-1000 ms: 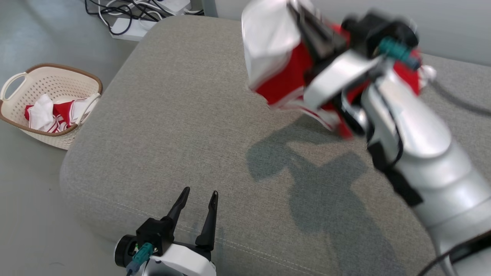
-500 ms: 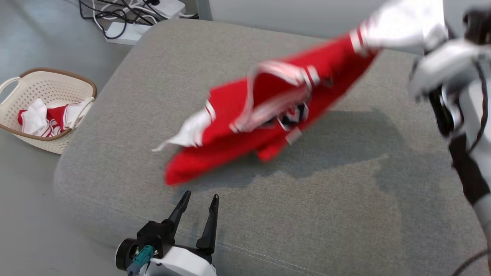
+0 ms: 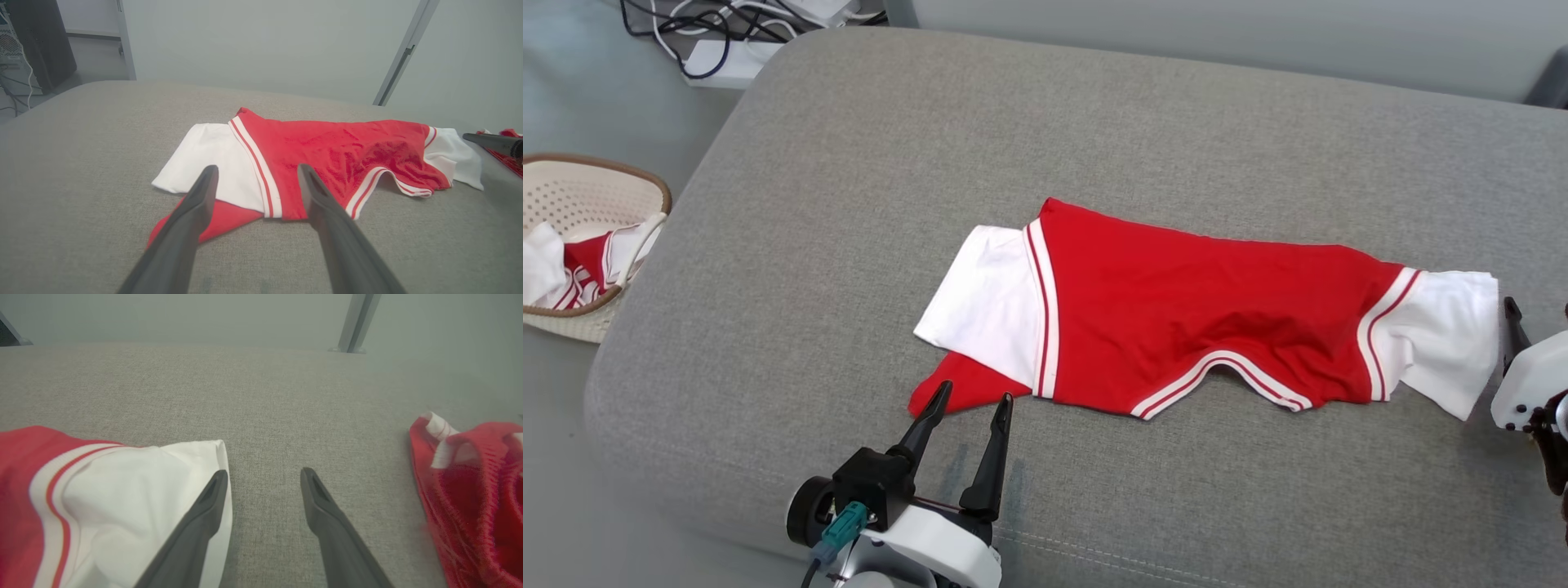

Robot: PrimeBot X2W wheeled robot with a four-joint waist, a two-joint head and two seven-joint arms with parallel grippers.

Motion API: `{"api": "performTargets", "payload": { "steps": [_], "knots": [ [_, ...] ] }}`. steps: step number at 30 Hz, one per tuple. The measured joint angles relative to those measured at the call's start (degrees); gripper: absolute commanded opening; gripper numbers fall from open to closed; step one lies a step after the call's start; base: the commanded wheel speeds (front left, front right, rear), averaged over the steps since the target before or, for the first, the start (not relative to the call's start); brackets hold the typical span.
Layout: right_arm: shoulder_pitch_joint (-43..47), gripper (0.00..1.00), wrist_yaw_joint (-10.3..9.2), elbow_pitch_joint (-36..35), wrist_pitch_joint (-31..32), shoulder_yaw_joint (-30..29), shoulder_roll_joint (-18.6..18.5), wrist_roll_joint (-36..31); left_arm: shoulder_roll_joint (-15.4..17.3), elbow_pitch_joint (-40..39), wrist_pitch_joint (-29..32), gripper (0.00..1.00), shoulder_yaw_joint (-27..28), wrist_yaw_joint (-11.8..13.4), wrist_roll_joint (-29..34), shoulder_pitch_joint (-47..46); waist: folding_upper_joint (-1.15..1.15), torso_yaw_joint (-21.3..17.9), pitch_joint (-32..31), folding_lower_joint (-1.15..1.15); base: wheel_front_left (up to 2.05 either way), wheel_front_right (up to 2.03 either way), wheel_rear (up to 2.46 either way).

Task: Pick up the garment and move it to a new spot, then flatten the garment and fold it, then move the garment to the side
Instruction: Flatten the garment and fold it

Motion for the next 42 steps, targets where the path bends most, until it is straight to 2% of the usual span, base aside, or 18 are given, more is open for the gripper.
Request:
{"api": "performTargets", "payload": {
  "steps": [4,7,9,12,15,23,31,35,42],
  "knots": [
    [0.05,1.00,0.00,-3.56,-0.04,-0.26,-1.34,-4.10,0.03,0.04,-0.01,1.00,0.16,-0.55,0.10,0.03,0.00,-1.05,-1.04,0.00,0.00,0.00,0.00],
    [0.27,1.00,-0.01,-11.32,-0.45,0.20,-1.36,-6.72,0.00,0.03,-0.01,1.00,0.14,-0.68,0.11,0.04,0.00,-1.64,-1.61,0.00,0.00,0.00,0.00],
    [1.44,1.00,-0.01,-16.86,-0.53,3.02,0.46,-7.91,0.02,0.05,-0.01,1.00,0.15,-0.89,0.11,0.08,0.00,-1.88,-1.98,0.00,0.00,0.00,0.00],
    [4.57,1.00,0.01,-22.93,-0.53,10.77,4.17,-8.99,0.00,0.12,-0.01,1.00,0.07,-0.91,0.11,0.10,0.00,-1.71,-2.28,0.00,0.00,0.00,0.00],
    [7.01,1.00,0.01,-26.81,-0.42,18.53,5.45,-8.54,0.03,0.12,-0.01,1.00,-0.11,-0.92,0.11,0.12,0.00,-0.92,-2.39,0.00,0.00,0.00,0.00],
    [8.51,1.00,0.01,-34.11,5.99,37.29,1.10,-3.35,0.04,0.04,-0.01,1.00,-0.10,-0.91,0.10,0.31,0.00,1.80,-2.31,0.00,0.00,0.00,0.00],
    [9.46,1.00,0.01,-41.33,11.21,53.12,-6.34,1.98,0.03,-0.09,-0.01,1.00,-0.32,-0.90,0.00,0.68,0.00,3.27,-1.88,0.00,0.00,0.00,0.00],
    [9.10,1.00,0.01,-43.37,11.77,56.49,-7.66,2.64,0.04,-0.20,-0.01,1.00,-0.53,-0.78,-0.48,1.25,0.00,3.54,-1.36,0.00,0.00,0.00,0.00],
    [5.63,1.00,0.01,-43.85,11.34,56.46,-7.44,0.19,0.04,-0.35,-0.01,1.00,-1.05,-0.45,-1.08,1.25,0.00,4.60,-0.30,0.00,0.00,0.00,0.00]
  ]
}}
